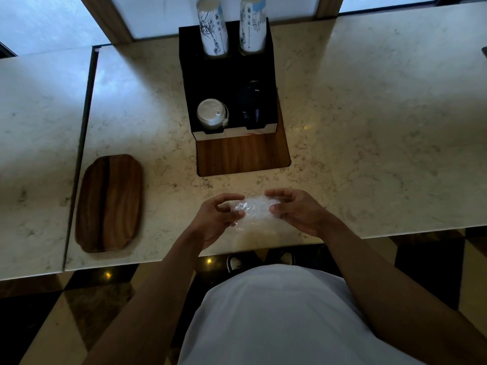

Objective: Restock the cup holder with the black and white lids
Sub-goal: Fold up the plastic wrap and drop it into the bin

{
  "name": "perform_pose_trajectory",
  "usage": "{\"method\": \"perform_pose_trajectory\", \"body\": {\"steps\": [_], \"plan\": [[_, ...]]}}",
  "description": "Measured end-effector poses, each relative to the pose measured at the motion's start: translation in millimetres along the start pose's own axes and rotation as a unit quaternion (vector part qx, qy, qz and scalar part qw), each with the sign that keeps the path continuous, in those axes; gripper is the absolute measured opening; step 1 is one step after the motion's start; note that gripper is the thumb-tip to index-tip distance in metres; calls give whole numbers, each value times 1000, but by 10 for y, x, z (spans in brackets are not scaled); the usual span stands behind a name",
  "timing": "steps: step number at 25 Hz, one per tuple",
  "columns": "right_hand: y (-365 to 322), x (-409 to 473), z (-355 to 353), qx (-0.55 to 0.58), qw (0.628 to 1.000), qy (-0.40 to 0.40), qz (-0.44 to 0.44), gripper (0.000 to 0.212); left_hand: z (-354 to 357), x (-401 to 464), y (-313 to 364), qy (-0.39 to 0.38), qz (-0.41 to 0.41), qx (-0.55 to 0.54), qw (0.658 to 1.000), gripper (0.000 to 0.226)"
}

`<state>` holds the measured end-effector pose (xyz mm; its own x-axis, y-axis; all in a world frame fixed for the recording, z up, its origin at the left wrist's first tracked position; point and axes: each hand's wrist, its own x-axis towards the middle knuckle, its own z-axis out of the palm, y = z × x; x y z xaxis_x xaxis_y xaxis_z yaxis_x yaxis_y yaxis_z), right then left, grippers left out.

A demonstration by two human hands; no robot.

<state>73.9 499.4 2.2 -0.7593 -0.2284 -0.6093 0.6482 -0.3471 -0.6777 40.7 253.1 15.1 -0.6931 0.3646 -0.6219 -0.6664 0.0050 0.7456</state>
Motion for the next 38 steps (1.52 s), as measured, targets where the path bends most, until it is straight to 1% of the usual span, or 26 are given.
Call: {"method": "perform_pose_trajectory", "body": {"steps": [2, 4, 7, 8, 10, 12, 14, 16, 17, 18, 21, 24, 27, 30, 33, 35, 38], "plan": [[-24, -27, 13, -35, 999, 3, -23, 39, -6, -18, -4, -14, 3, 33, 999, 53], [-56, -49, 15, -78, 996, -7, -36, 41, -36, -11, 28, -24, -18, 76, 997, 61], [-106, -53, 32, -156, 986, -43, -42, 43, -4, 24, 150, -42, -29, 167, 985, 56], [-118, -44, 61, -182, 981, -52, -47, 44, 17, 39, 187, -52, -29, 194, 979, 58], [-132, -27, 105, -223, 972, -55, -56, 47, 86, 65, 239, -80, -33, 220, 972, 68], [-141, -15, 141, -242, 967, -44, -69, 49, 152, 88, 222, -82, -30, 227, 970, 71], [-149, 9, 162, -238, 966, -3, -97, 51, 195, 90, 184, -38, -8, 218, 975, 62], [-157, 19, 164, -209, 967, 84, -118, 51, 244, 81, 111, 29, 24, 157, 987, 48], [-148, 20, 169, -186, 969, 115, -119, 49, 267, 78, 71, 68, 38, 117, 990, 42], [-122, 23, 177, -167, 971, 124, -115, 46, 291, 82, 34, 105, 49, 83, 990, 37], [1, 38, 261, -147, 980, 94, -97, 31, 385, 106, -98, 177, 81, 38, 980, 22], [73, 72, 376, -187, 977, 53, -93, 21, 525, 123, -157, 202, 88, 18, 975, 20], [86, 79, 397, -214, 968, 53, -117, 21, 586, 124, -184, 204, 78, -23, 976, 22], [97, 88, 348, -231, 963, 75, -119, 32, 556, 119, -164, 179, 77, -14, 981, 33], [114, 82, 313, -269, 954, 79, -106, 40, 495, 127, -86, 151, 60, 73, 984, 48], [99, 72, 294, -277, 951, 78, -109, 43, 435, 121, -44, 125, 53, 123, 983, 53], [68, 51, 265, -293, 946, 71, -119, 46, 350, 75, -18, 89, 75, 190, 975, 60]]}}
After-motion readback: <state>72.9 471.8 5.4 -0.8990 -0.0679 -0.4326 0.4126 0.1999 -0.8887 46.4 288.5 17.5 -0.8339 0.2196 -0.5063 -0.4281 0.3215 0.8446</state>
